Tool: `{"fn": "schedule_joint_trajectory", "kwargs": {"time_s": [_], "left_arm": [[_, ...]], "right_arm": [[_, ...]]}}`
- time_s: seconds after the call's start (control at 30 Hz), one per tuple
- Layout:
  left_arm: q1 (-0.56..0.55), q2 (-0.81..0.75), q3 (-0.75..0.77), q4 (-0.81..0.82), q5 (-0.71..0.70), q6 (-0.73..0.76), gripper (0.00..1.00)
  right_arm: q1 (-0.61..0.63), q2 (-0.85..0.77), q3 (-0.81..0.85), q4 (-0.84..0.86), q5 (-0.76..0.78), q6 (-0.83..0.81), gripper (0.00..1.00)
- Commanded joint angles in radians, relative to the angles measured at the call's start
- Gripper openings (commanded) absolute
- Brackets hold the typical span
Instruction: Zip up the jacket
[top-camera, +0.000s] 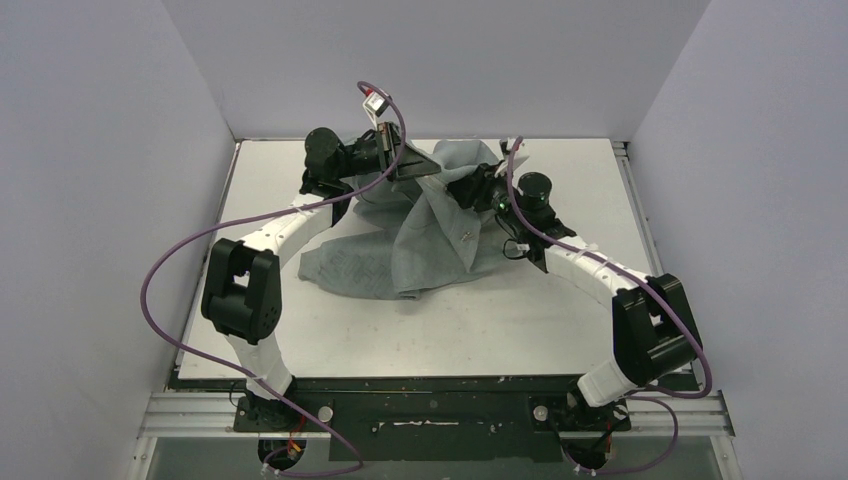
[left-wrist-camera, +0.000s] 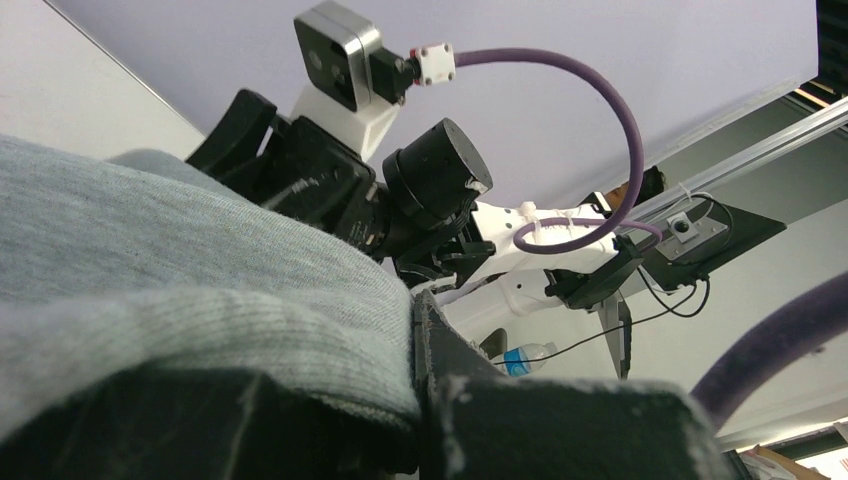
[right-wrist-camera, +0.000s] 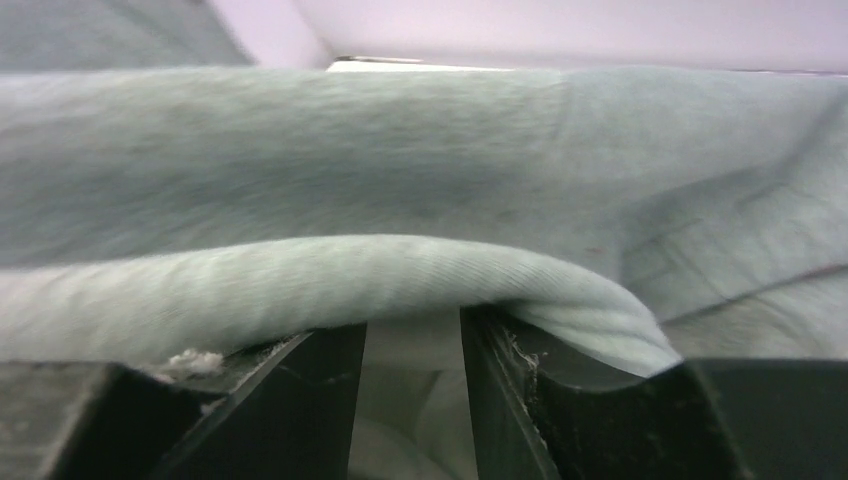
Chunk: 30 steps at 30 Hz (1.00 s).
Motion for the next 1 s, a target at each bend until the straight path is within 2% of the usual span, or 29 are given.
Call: {"fn": "schedule_joint_trajectory", "kwargs": {"time_s": [0.0,0.17,0.43,0.53,0.63,0.83,0.97], "left_arm": [[-0.003,-0.056,0.053,0.137,-0.004,-0.024,0.00],[-0.003,-0.025,0.091,0.199,0.007,-0.078,0.00],[-0.003,-0.016,0.102,0.249,0.026,-0.128,0.00],[-0.003,-0.016,0.104,0.250,0.031,-0.128,0.00],[-0.002,-0.011,0.107,0.250,0.035,-0.127,0.00],[0.002,-0.004,0.109,0.258,0.044,-0.130,0.00],[0.001,-0.001,0.117,0.288,0.061,-0.152,0.00]], "right_arm": [[-0.001,-0.080,-0.085,0.212,-0.241,0.091,0.42],[-0.002,-0.109,-0.168,0.308,-0.293,0.152,0.48],[-0.020,-0.117,-0.269,0.524,-0.312,0.263,0.48],[-0.039,-0.150,-0.304,0.541,-0.290,0.282,0.48],[-0.054,-0.226,-0.330,0.466,-0.230,0.255,0.48],[-0.060,-0.427,-0.307,0.123,-0.085,0.115,0.48],[-0.064,-0.469,-0.291,0.049,-0.144,0.125,0.51]]}}
